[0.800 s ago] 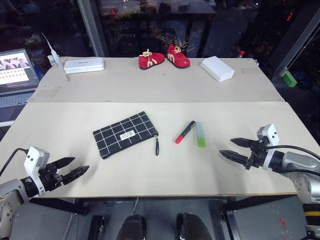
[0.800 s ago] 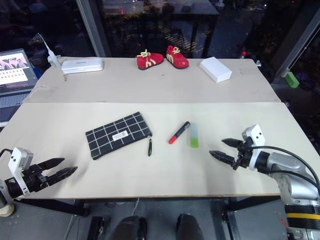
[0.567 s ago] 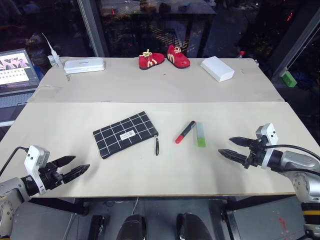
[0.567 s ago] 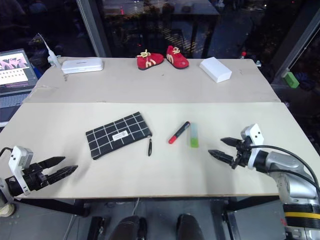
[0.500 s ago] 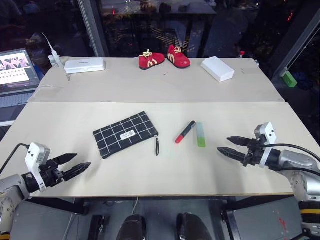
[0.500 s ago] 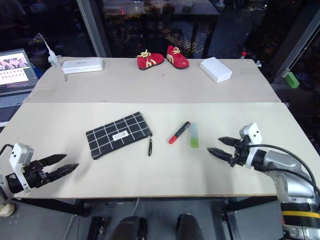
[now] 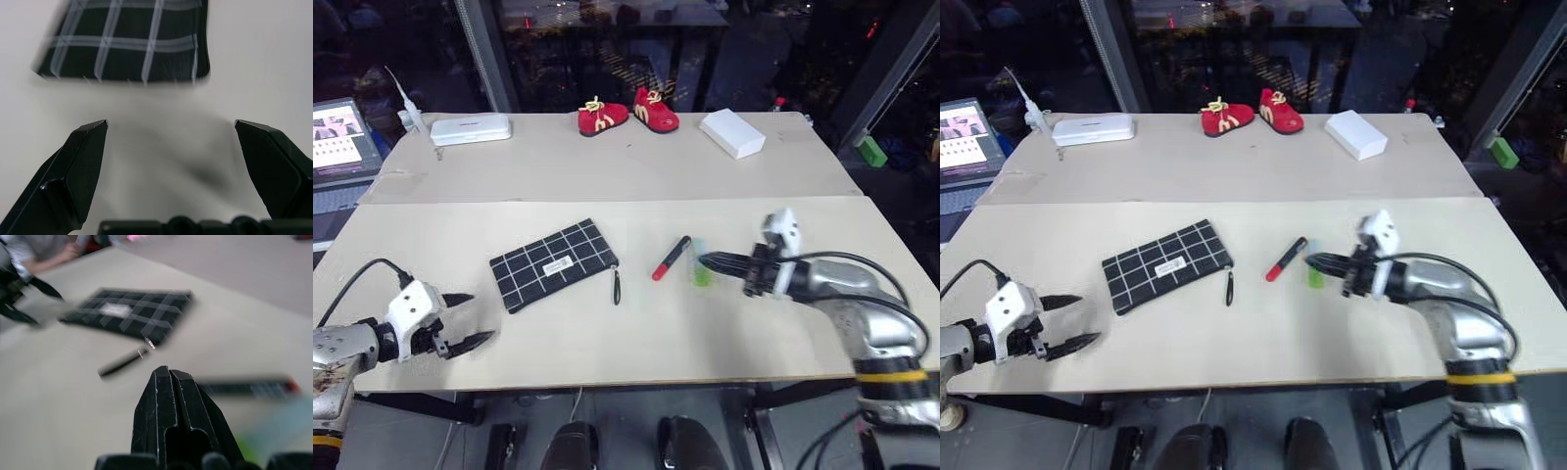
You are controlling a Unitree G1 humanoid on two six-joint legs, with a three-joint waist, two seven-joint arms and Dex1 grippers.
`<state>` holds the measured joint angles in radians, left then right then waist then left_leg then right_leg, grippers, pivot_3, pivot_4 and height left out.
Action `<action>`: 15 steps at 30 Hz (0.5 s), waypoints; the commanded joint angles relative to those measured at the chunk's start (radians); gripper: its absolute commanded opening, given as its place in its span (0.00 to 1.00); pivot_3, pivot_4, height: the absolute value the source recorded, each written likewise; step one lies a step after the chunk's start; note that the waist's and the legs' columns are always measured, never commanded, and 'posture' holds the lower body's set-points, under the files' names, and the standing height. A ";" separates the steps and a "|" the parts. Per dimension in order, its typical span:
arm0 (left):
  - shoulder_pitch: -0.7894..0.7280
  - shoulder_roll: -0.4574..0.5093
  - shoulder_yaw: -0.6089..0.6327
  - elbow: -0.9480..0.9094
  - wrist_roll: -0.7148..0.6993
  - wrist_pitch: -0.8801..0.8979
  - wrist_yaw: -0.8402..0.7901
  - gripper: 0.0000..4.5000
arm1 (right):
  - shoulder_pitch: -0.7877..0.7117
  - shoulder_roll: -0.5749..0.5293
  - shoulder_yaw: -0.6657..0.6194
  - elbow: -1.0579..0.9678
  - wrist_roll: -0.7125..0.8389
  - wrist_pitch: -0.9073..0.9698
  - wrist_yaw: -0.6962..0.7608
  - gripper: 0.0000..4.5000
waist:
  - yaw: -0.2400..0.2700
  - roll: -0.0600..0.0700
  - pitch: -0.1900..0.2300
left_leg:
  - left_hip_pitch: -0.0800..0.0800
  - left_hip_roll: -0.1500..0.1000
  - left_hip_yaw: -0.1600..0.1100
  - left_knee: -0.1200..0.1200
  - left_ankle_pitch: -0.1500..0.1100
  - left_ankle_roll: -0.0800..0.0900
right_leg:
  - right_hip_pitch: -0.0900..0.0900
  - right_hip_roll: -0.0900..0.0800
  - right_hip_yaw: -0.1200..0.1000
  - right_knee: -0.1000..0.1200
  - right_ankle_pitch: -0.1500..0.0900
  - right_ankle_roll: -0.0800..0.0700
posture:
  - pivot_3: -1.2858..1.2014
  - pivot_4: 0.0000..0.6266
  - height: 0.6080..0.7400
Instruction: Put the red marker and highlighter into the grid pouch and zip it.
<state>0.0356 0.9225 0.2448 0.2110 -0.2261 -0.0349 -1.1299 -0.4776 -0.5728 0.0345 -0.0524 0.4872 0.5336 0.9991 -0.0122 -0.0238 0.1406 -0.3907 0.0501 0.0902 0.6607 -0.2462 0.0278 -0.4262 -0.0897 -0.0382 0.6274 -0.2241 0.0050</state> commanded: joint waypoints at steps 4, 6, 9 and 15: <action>-0.127 0.049 -0.083 0.123 0.127 -0.167 0.020 1.00 | -0.210 0.181 0.199 0.129 -0.219 -0.072 -0.152 0.01 | 0.000 0.000 0.000 | 0.001 0.000 0.000 0.000 0.000 0.000 | 0.000 0.000 -0.001 0.002 0.000 0.000 | 0.52 0.24 1.00; -0.174 0.042 -0.109 0.130 0.138 -0.177 0.020 1.00 | -0.293 0.253 0.221 0.237 -0.285 -0.119 -0.223 0.01 | -0.001 0.001 0.000 | 0.001 -0.001 0.001 0.000 0.001 -0.001 | 0.000 0.000 -0.001 0.003 0.000 -0.001 | 0.52 0.24 1.00; -0.207 0.029 -0.137 0.125 0.134 -0.168 0.004 1.00 | -0.367 0.316 0.243 0.361 -0.351 -0.188 -0.263 0.01 | 0.002 0.001 0.000 | 0.000 -0.001 0.005 0.000 0.002 -0.002 | 0.000 0.000 -0.002 0.003 0.001 -0.001 | 0.52 0.24 1.00; -0.235 0.017 -0.172 0.123 0.132 -0.168 -0.004 1.00 | -0.416 0.379 0.335 0.526 -0.483 -0.282 -0.278 0.01 | 0.000 0.001 0.000 | -0.006 -0.001 0.007 0.000 0.001 -0.002 | -0.004 -0.001 -0.003 0.003 0.001 0.000 | 0.52 0.24 1.00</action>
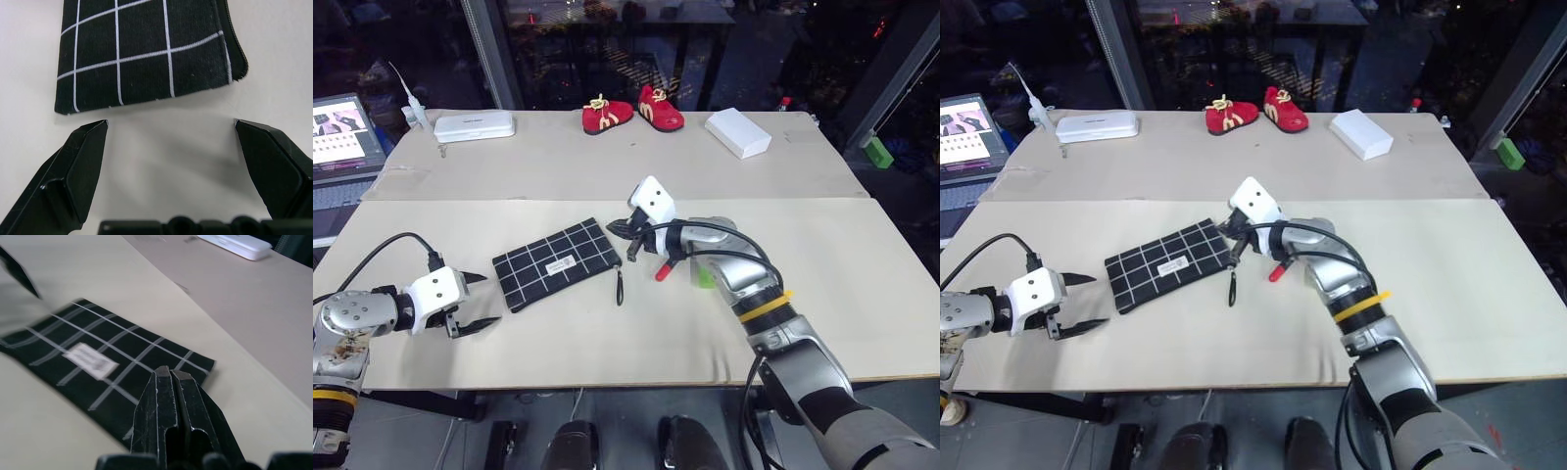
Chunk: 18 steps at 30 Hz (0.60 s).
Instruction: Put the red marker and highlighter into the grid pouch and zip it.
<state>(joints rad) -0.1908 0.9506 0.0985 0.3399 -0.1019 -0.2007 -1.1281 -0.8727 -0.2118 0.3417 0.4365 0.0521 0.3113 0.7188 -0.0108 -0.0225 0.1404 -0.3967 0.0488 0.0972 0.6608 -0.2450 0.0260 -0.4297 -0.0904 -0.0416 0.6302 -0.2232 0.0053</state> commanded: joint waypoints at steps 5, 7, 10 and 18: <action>-0.017 -0.017 -0.034 -0.001 -0.001 0.000 -0.014 1.00 | -0.026 0.057 0.059 0.085 -0.100 -0.083 0.009 0.01 | -0.002 0.000 0.000 | -0.001 0.000 0.001 0.000 0.000 0.000 | -0.002 0.000 0.001 0.000 0.000 0.000 | 0.52 0.24 1.00; -0.019 -0.021 -0.034 0.001 -0.005 0.001 -0.016 1.00 | -0.027 0.072 0.073 0.106 -0.126 -0.088 0.002 0.01 | -0.004 0.000 0.000 | 0.000 0.000 0.000 0.000 0.001 -0.001 | -0.002 0.000 0.001 0.000 0.000 0.000 | 0.52 0.24 1.00; -0.023 -0.024 -0.037 0.005 -0.006 -0.002 -0.020 1.00 | -0.024 0.075 0.123 0.149 -0.202 -0.134 -0.018 0.01 | -0.004 0.000 0.000 | 0.000 0.000 0.000 0.000 0.001 -0.001 | -0.003 0.001 0.001 0.001 0.000 0.000 | 0.52 0.24 1.00; -0.045 -0.025 -0.046 0.010 -0.010 -0.015 -0.039 1.00 | -0.023 0.047 0.193 0.191 -0.343 -0.247 -0.039 0.01 | -0.005 0.000 0.000 | 0.000 0.000 0.001 0.000 0.001 -0.001 | -0.003 0.001 0.001 0.001 0.000 0.000 | 0.52 0.24 1.00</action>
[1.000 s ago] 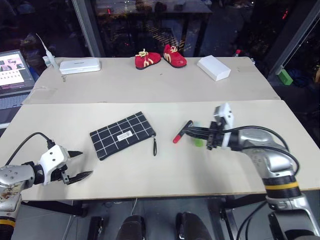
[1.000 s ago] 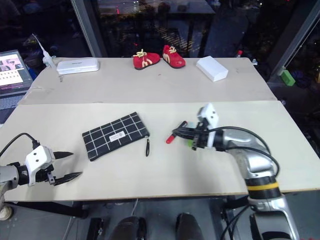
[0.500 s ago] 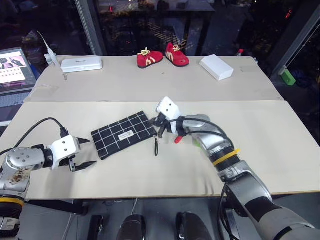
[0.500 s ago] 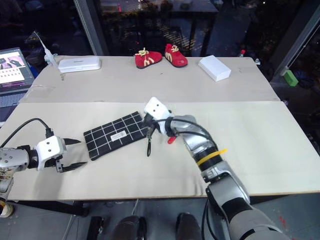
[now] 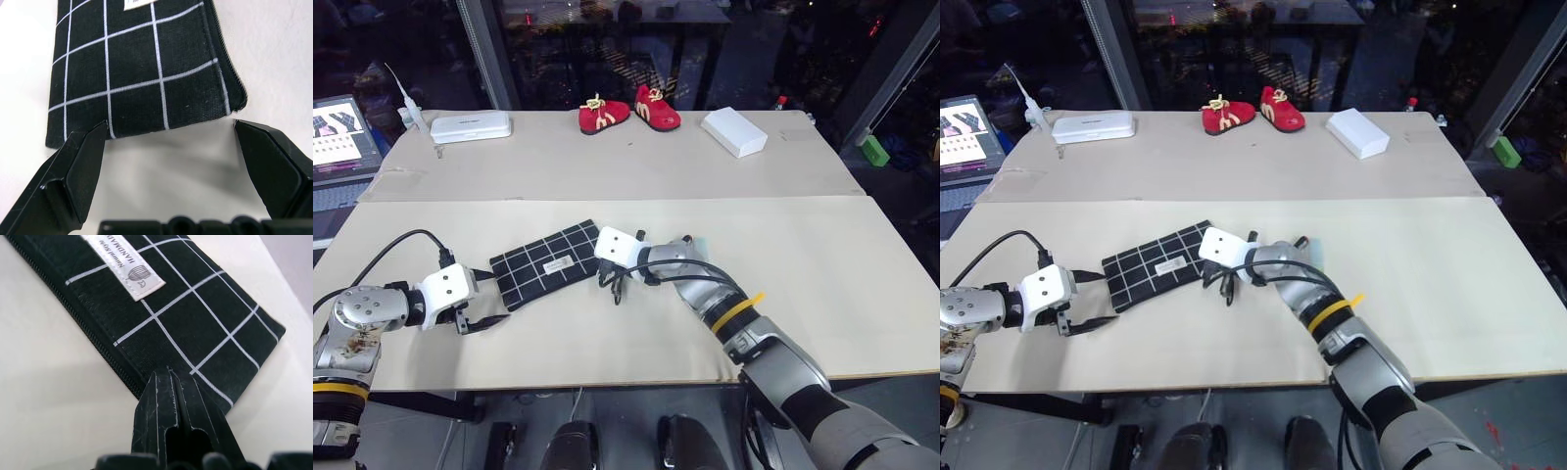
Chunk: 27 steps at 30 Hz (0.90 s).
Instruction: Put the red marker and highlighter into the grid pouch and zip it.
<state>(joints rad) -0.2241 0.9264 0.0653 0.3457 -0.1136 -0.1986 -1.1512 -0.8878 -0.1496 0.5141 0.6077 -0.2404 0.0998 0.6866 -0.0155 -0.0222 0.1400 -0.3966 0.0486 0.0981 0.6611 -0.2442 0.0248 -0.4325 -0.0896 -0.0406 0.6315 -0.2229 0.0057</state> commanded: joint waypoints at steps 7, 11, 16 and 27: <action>-0.070 -0.030 -0.080 0.126 0.100 -0.210 0.033 1.00 | -0.008 -0.006 -0.021 0.012 -0.048 -0.030 -0.003 0.01 | 0.003 0.001 -0.001 | 0.001 -0.001 0.000 0.000 0.000 0.000 | 0.001 0.000 0.000 0.000 0.000 0.000 | 0.52 0.24 1.00; -0.117 -0.068 -0.113 0.202 0.166 -0.354 0.101 1.00 | 0.001 -0.002 -0.027 0.008 -0.045 -0.030 0.006 0.01 | 0.006 0.002 -0.001 | 0.007 0.000 0.000 0.000 0.000 0.000 | 0.008 -0.001 -0.001 0.000 0.000 0.000 | 0.52 0.24 1.00; -0.151 -0.114 -0.133 0.239 0.186 -0.427 0.151 1.00 | 0.019 0.000 -0.025 0.000 -0.051 -0.034 0.020 0.01 | 0.007 0.002 -0.002 | 0.009 0.000 0.000 0.000 0.000 0.000 | 0.009 -0.001 0.000 0.000 0.000 0.000 | 0.52 0.24 1.00; -0.238 -0.084 -0.155 0.427 0.284 -0.716 0.296 1.00 | 0.015 -0.006 -0.033 0.014 -0.053 -0.034 0.022 0.01 | 0.003 0.002 -0.002 | 0.008 0.000 0.000 0.000 0.000 0.000 | 0.009 -0.001 -0.001 0.000 0.000 0.000 | 0.52 0.24 1.00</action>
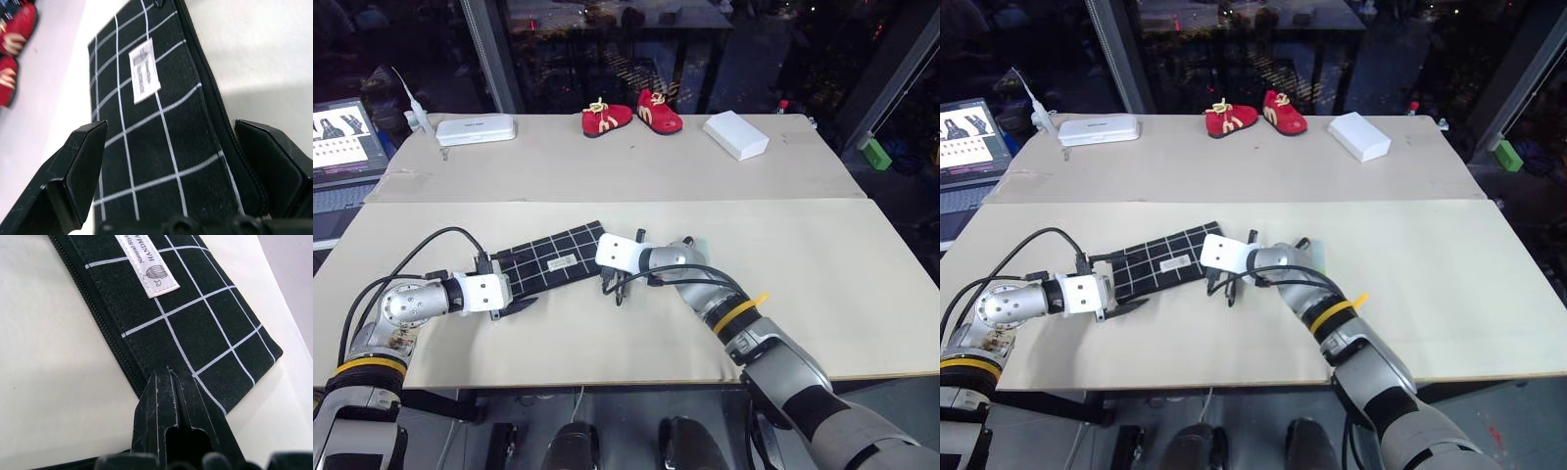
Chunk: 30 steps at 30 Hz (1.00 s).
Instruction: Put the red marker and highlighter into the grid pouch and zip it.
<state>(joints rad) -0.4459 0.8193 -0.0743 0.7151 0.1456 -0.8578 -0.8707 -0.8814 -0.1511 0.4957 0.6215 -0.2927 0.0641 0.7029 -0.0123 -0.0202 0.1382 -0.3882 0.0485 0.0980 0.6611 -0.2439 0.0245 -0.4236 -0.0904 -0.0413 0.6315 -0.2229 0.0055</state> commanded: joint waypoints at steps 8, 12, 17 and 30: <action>-0.039 0.083 -0.029 0.173 -0.049 -0.192 -0.067 1.00 | 0.009 -0.007 -0.019 0.015 -0.001 -0.004 0.006 0.01 | -0.007 0.000 0.000 | -0.001 0.001 0.001 0.000 0.000 0.000 | -0.002 0.000 0.000 0.000 0.000 0.000 | 0.52 0.24 1.00; -0.047 0.110 -0.020 0.228 -0.084 -0.237 -0.097 1.00 | 0.009 -0.011 -0.021 0.016 -0.002 -0.005 0.006 0.01 | -0.010 0.000 0.000 | -0.001 0.001 0.002 0.000 0.000 0.000 | -0.002 0.001 0.000 0.000 0.000 0.000 | 0.52 0.24 1.00; -0.074 0.106 -0.031 0.293 -0.032 -0.312 -0.041 1.00 | 0.005 -0.008 -0.024 0.019 -0.001 -0.008 0.008 0.01 | -0.010 0.000 0.000 | -0.001 0.001 0.002 0.000 0.000 0.000 | -0.002 0.000 0.000 0.000 0.000 0.000 | 0.52 0.24 1.00; -0.169 0.088 -0.144 0.401 0.344 -0.370 0.393 1.00 | -0.003 -0.007 -0.036 0.018 -0.005 -0.009 0.011 0.01 | 0.000 0.000 0.000 | 0.001 0.001 0.002 0.000 0.000 0.000 | -0.001 0.000 0.000 0.001 0.000 0.000 | 0.52 0.24 1.00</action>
<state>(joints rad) -0.6093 0.9063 -0.1862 1.0846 0.4270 -1.2431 -0.5287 -0.8824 -0.1508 0.4695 0.6418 -0.2933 0.0534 0.7099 -0.0120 -0.0202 0.1381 -0.3877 0.0492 0.1003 0.6610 -0.2441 0.0247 -0.4244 -0.0905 -0.0417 0.6325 -0.2229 0.0056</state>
